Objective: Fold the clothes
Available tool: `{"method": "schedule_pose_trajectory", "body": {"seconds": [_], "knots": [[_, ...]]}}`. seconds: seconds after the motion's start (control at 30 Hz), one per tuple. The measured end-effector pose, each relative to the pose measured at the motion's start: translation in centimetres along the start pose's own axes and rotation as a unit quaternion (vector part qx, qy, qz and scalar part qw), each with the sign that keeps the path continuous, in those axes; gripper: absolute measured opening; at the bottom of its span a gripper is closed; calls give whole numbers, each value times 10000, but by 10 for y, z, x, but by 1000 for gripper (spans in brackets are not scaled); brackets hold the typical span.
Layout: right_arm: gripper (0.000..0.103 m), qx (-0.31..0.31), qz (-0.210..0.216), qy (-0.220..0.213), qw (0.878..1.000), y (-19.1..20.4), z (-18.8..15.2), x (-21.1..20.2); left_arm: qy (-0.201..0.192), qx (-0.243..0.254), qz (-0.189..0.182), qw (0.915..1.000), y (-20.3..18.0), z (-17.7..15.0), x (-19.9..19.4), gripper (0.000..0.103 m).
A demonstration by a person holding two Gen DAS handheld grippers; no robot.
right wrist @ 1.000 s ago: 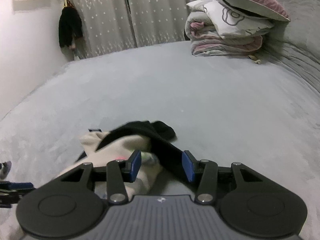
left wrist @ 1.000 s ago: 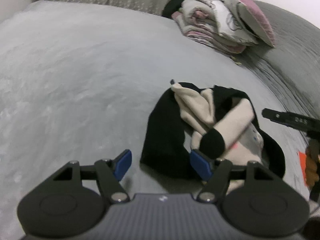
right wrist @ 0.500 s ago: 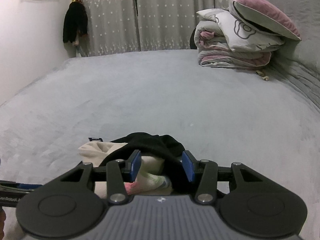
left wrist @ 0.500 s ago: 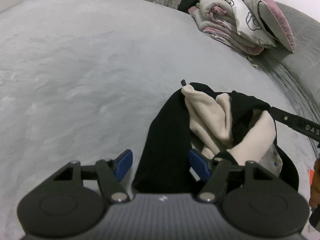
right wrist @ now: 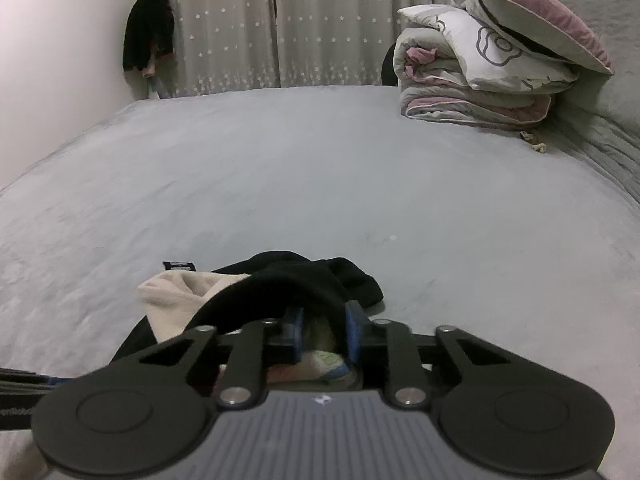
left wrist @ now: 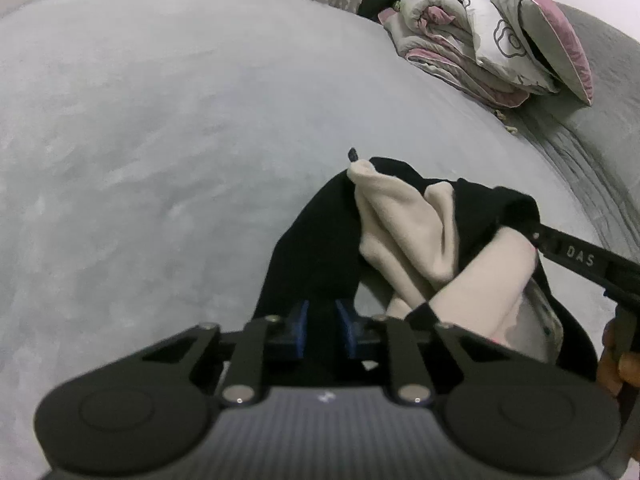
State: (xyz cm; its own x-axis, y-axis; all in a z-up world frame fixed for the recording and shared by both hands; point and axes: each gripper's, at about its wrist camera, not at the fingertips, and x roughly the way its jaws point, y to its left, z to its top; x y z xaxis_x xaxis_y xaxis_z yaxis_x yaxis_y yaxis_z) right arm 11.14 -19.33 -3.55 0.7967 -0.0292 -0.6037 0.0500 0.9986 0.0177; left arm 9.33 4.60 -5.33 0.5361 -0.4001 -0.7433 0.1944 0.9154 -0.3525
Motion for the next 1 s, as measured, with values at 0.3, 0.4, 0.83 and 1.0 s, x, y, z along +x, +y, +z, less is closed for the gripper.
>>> {"method": "schedule_pose_trajectory", "body": {"seconds": [0.3,0.4,0.83,1.0], "knots": [[12,309,-5,-560,9980,-6,6,-32,-750,-130,329,9966,3,2,-32,9],[7,393,-46,-794,9961,-10,9,-48,-973,-197,422,9942,7,5,-43,9],[4,600,-365,-1034,9922,-48,5,-87,-1135,-157,432,9925,18,-5,-77,9],[4,698,-500,-919,9921,-70,-5,-96,-935,-62,422,9947,24,-13,-84,9]]}}
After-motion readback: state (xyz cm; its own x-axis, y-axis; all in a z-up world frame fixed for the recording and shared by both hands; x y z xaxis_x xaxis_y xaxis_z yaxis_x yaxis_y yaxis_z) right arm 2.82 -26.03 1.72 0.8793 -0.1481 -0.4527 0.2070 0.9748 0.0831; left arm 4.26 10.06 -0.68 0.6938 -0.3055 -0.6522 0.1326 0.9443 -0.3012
